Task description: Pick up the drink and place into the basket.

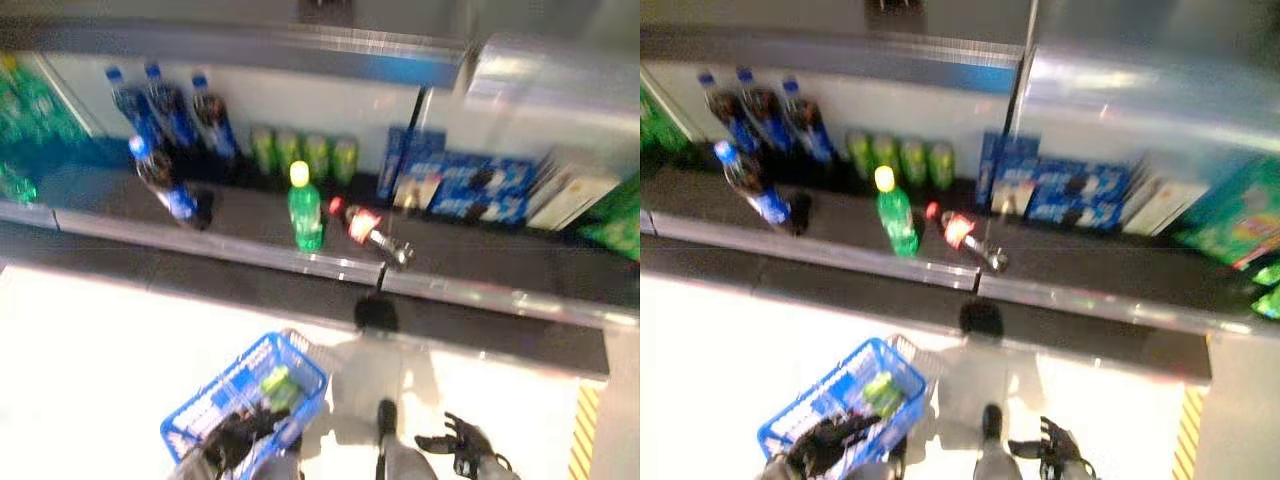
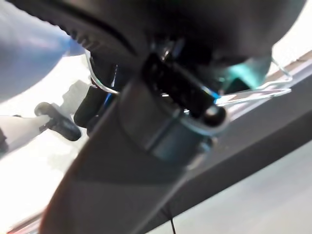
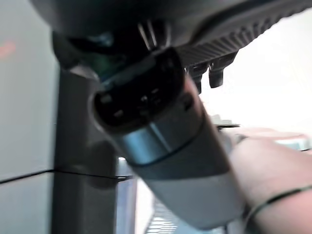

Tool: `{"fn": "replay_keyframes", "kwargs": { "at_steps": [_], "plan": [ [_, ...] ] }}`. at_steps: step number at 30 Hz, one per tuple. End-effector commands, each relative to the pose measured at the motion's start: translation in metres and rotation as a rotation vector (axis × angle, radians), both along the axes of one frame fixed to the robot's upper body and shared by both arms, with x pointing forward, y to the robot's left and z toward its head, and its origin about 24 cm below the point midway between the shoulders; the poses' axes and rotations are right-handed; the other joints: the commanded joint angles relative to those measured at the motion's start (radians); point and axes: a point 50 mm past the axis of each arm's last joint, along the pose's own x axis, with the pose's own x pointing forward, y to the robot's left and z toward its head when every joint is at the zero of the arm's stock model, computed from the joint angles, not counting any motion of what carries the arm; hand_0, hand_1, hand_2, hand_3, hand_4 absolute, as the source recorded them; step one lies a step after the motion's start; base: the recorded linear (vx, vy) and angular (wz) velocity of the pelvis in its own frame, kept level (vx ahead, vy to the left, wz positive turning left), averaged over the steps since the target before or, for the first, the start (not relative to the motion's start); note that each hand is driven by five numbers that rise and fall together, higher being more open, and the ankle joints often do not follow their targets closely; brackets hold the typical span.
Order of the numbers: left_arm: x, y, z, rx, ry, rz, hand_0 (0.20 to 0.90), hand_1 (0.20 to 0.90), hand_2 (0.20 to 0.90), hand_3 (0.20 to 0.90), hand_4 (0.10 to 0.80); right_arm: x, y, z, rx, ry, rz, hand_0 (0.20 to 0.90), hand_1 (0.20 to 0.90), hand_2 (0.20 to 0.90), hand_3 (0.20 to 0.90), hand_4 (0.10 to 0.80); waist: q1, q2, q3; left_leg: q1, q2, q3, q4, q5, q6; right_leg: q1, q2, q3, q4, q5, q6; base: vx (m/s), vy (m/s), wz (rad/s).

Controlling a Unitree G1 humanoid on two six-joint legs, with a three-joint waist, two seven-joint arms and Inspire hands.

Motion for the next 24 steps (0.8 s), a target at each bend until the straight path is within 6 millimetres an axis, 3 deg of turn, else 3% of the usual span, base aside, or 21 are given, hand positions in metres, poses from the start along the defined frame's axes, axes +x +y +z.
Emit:
{"fn": "replay_keyframes", "kwargs": {
  "at_steps": [1,7,12,14,17,19,22,24],
  "plan": [
    [0.027,-0.003,0.017,-0.079,-0.178,0.036,0.3,0.3,0.3,0.2,0.1,0.012,-0.019,0.012,-0.059,-0.061,-0.039,0.9,0.9,0.9,0.9,0.8,0.007,-0.01,0.045,-0.051,-0.005,-0.025,-0.011,0.034,0.031,0.004,-0.001,0.018,0.044,-0.029,0.014,-0.127,-0.008,-0.1],
    [0.042,-0.005,0.025,-0.089,-0.231,0.023,0.3,0.3,0.3,0.2,0.1,0.039,-0.024,0.03,-0.046,-0.246,-0.058,0.9,0.9,0.9,0.9,0.8,0.009,-0.018,0.118,-0.176,-0.013,-0.06,0.165,0.014,0.033,-0.099,-0.005,0.019,0.209,-0.086,-0.011,-0.117,-0.024,0.05],
    [0.043,-0.006,0.026,-0.089,-0.235,0.021,0.3,0.3,0.3,0.2,0.1,0.042,-0.024,0.032,-0.043,-0.265,-0.059,0.9,0.9,0.9,0.9,0.8,0.009,-0.02,0.121,-0.184,-0.015,-0.062,0.181,0.008,0.033,-0.105,-0.006,0.019,0.219,-0.091,-0.013,-0.034,-0.021,0.05],
    [0.051,-0.004,0.032,-0.071,-0.271,0.022,0.3,0.3,0.3,0.2,0.1,0.091,-0.01,0.078,0.002,-0.64,-0.058,0.9,0.9,0.9,0.9,0.8,0.018,-0.043,0.148,-0.286,-0.03,-0.091,0.38,-0.064,0.045,-0.189,-0.014,0.018,0.384,-0.155,-0.027,-0.135,-0.117,0.07],
    [0.049,0.0,0.033,-0.057,-0.278,0.031,0.3,0.3,0.3,0.2,0.1,0.117,0.013,0.119,0.017,-0.866,0.03,0.9,0.9,0.9,0.9,0.8,0.019,-0.06,0.149,-0.323,-0.03,-0.102,0.439,-0.089,0.05,-0.221,-0.011,0.026,0.438,-0.173,-0.031,-0.014,-0.054,0.27],
    [0.048,0.0,0.034,-0.054,-0.281,0.035,0.3,0.3,0.3,0.2,0.1,0.124,0.024,0.137,0.003,-0.948,0.087,0.9,0.9,0.9,0.9,0.8,0.019,-0.065,0.149,-0.327,-0.03,-0.107,0.443,-0.091,0.051,-0.226,-0.008,0.029,0.44,-0.171,-0.028,0.013,-0.056,0.1],
    [0.049,0.004,0.038,-0.037,-0.292,0.042,0.3,0.3,0.3,0.2,0.1,0.134,0.041,0.179,0.006,-1.14,0.191,0.9,0.9,0.9,0.9,0.8,0.019,-0.083,0.153,-0.333,-0.026,-0.112,0.434,-0.087,0.058,-0.234,0.001,0.031,0.435,-0.164,-0.021,-0.008,-0.069,0.1],
    [0.049,0.005,0.038,-0.036,-0.293,0.043,0.3,0.3,0.3,0.2,0.1,0.135,0.043,0.184,0.007,-1.168,0.204,0.9,0.9,0.9,0.9,0.8,0.019,-0.085,0.155,-0.332,-0.025,-0.112,0.432,-0.086,0.058,-0.234,0.002,0.032,0.434,-0.164,-0.021,-0.003,-0.016,0.03]
  ]
}}
